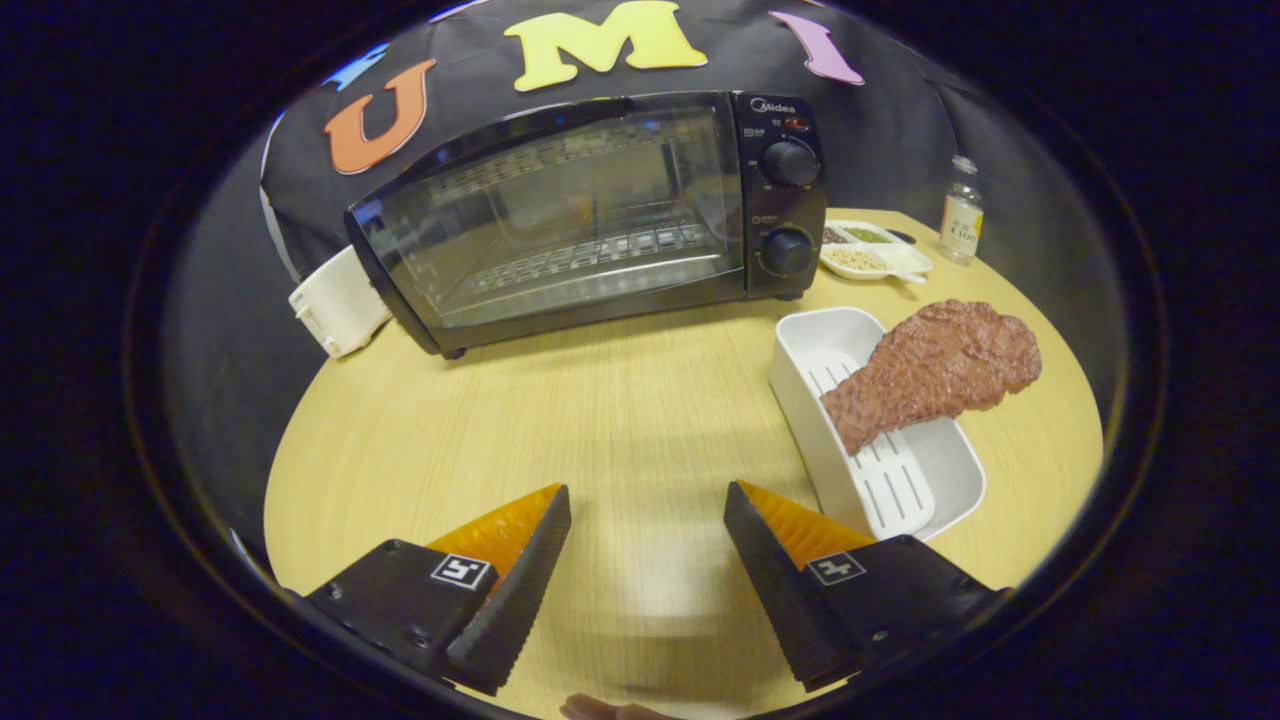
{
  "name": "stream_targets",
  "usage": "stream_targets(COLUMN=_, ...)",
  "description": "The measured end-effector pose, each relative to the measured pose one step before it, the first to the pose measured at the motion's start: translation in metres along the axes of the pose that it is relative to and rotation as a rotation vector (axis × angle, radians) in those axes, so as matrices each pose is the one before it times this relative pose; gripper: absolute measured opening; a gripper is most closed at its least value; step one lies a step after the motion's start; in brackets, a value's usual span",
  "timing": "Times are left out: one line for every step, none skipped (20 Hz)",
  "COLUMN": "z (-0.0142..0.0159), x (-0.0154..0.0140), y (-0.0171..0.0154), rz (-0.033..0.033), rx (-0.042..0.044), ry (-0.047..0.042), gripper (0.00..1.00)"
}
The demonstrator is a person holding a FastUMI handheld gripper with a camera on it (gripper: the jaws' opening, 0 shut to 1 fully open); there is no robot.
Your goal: Open the toaster oven, put the food inside, and close the toaster oven door.
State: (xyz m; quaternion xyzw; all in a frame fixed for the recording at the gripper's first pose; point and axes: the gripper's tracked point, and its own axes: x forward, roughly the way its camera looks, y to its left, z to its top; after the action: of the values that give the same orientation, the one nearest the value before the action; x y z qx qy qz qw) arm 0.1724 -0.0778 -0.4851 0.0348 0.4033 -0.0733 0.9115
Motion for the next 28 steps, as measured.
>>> stream_targets(z=0.00786, x=0.00409, y=-0.00329, rz=-0.00711, rx=0.00152, ry=-0.02065, gripper=0.99)
stream_targets(z=0.00575, x=0.00564, y=-0.00178, rz=0.00107, rx=0.00278, ry=-0.01613, gripper=0.99)
stream_targets(z=0.00431, x=0.00551, y=-0.00168, rz=0.0006, rx=0.00289, ry=-0.00297, gripper=0.99)
stream_targets(z=0.00404, x=0.00223, y=-0.00534, rz=-0.01816, rx=0.00038, ry=-0.01264, gripper=0.99)
stream_targets(z=0.00553, x=0.00296, y=-0.0084, rz=-0.02587, rx=-0.00195, ry=-0.01011, gripper=0.99)
stream_targets(z=0.00279, x=0.00298, y=-0.00572, rz=-0.01759, rx=-0.00546, ry=-0.00974, gripper=0.99)
stream_targets(z=0.0021, x=0.00119, y=-0.0046, rz=-0.00523, rx=0.00814, ry=0.00411, gripper=0.99)
stream_targets(z=-0.0009, x=0.00019, y=0.00043, rz=0.0145, rx=0.01524, ry=0.00746, gripper=0.99)
stream_targets(z=0.00193, x=-0.00425, y=0.0047, rz=0.02886, rx=0.0152, ry=0.00308, gripper=0.99)
stream_targets(z=0.00308, x=-0.00612, y=0.00696, rz=0.0287, rx=-0.00262, ry=-0.00942, gripper=0.99)
stream_targets(z=0.00604, x=-0.00781, y=0.00551, rz=0.01366, rx=-0.01219, ry=-0.01598, gripper=0.99)
stream_targets(z=0.00668, x=-0.00894, y=0.0051, rz=0.00574, rx=-0.01585, ry=-0.01828, gripper=0.99)
stream_targets(z=0.01191, x=-0.00968, y=0.00661, rz=0.00617, rx=-0.01664, ry=-0.03147, gripper=0.99)
stream_targets(z=0.01608, x=-0.01072, y=0.01068, rz=0.01161, rx=-0.02033, ry=-0.04987, gripper=0.99)
stream_targets(z=0.02086, x=-0.01111, y=0.00995, rz=0.01211, rx=-0.0311, ry=-0.06372, gripper=0.99)
stream_targets(z=0.02473, x=-0.0086, y=0.00878, rz=0.00752, rx=-0.02876, ry=-0.07498, gripper=0.99)
stream_targets(z=0.02818, x=-0.00818, y=0.00932, rz=0.00694, rx=-0.01376, ry=-0.06912, gripper=0.99)
stream_targets(z=0.02868, x=-0.00435, y=0.01114, rz=0.01758, rx=-0.0187, ry=-0.07155, gripper=0.99)
stream_targets(z=0.02758, x=0.00266, y=0.0079, rz=0.00171, rx=-0.01576, ry=-0.07218, gripper=0.99)
stream_targets(z=0.01856, x=0.00866, y=0.00226, rz=-0.01241, rx=-0.01405, ry=-0.04582, gripper=0.99)
stream_targets(z=0.00732, x=0.01073, y=0.00362, rz=-0.00964, rx=-0.00625, ry=-0.00189, gripper=0.99)
stream_targets(z=-0.00371, x=0.01158, y=0.00502, rz=-0.00032, rx=0.00397, ry=0.03423, gripper=0.99)
stream_targets(z=0.00122, x=0.01066, y=0.0046, rz=0.01009, rx=0.02317, ry=0.01992, gripper=0.99)
stream_targets(z=0.00232, x=0.01271, y=0.00521, rz=0.0187, rx=0.02181, ry=0.02129, gripper=0.99)
stream_targets(z=-0.00154, x=0.01178, y=-0.00134, rz=-0.00323, rx=0.014, ry=0.02876, gripper=0.99)
stream_targets(z=-0.00632, x=0.01151, y=-0.00452, rz=-0.01045, rx=0.00689, ry=0.03933, gripper=0.99)
stream_targets(z=-0.00973, x=0.00938, y=-0.00462, rz=-0.01888, rx=-0.00181, ry=0.05359, gripper=0.99)
stream_targets(z=-0.00176, x=0.00225, y=0.00045, rz=-0.00423, rx=-0.00803, ry=0.01026, gripper=1.0)
